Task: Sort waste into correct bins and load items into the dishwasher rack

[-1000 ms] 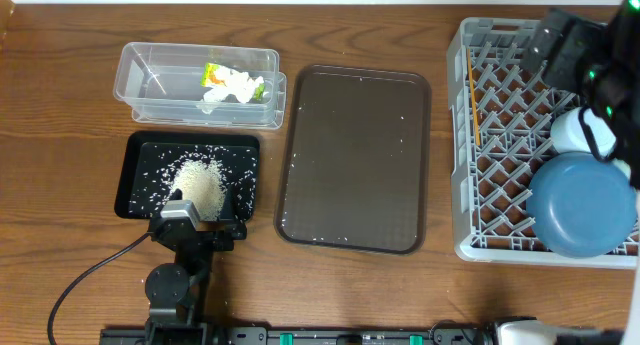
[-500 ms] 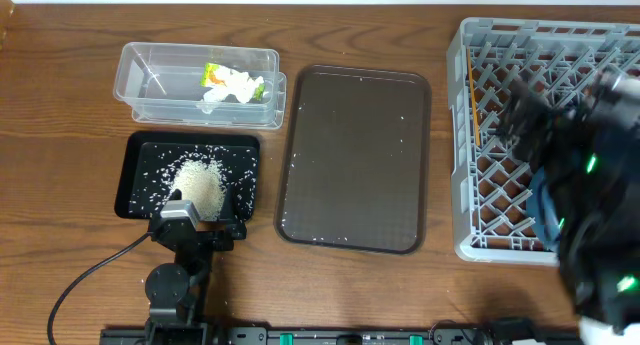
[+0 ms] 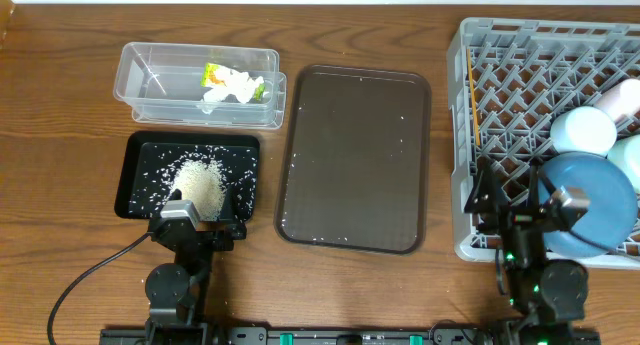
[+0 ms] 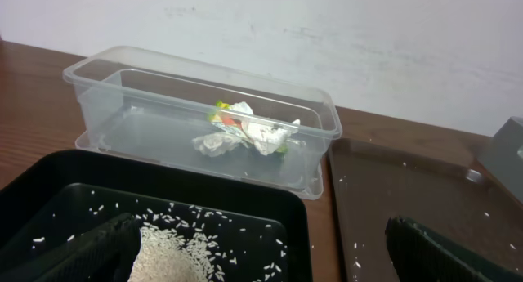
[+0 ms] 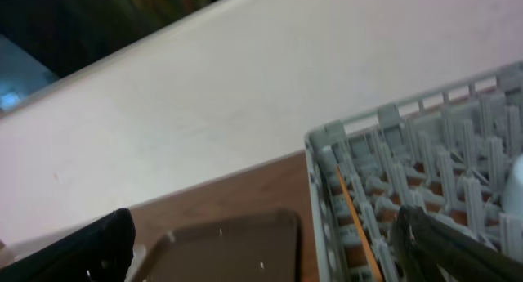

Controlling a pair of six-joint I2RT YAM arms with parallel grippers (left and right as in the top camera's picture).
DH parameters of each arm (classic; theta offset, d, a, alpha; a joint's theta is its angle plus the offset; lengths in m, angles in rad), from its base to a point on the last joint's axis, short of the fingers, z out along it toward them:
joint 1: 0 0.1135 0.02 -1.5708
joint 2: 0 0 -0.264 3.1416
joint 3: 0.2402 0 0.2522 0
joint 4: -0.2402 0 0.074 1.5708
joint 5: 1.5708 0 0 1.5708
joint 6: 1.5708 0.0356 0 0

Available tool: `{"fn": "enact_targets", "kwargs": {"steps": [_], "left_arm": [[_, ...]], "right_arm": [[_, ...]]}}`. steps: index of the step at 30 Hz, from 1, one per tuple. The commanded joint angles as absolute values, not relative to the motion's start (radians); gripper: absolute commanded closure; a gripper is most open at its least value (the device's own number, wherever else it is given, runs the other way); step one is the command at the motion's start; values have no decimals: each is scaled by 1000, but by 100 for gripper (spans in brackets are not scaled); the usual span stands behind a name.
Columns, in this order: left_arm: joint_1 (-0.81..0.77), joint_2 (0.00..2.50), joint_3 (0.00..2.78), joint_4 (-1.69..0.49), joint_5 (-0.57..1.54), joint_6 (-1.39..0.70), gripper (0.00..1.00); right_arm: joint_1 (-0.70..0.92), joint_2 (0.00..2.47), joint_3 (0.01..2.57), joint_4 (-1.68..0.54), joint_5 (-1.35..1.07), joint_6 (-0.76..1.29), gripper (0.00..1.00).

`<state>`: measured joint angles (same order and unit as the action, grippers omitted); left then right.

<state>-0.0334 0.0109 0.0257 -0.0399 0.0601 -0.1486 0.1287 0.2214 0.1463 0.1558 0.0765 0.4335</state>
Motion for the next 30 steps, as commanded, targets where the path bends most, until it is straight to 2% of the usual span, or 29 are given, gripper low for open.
{"fn": "enact_targets", "kwargs": {"steps": [1,11,16,24,30], "left_arm": [[-28,4,4,-66,59,-131,2],[-28,4,4,-66,59,-131,3],[-28,4,4,-66,59,-131,3],[-28,5,4,-66,59,-131,2],[-28,5,4,-66,59,-131,3]], "right_arm": [[135,144,49,212,71,457,1],[32,5,6,114,86,486,1],[-28,5,6,-65,95,455,1],[-47,5,5,-76,35,88,1],[-47,5,5,-76,36,58,1]]}}
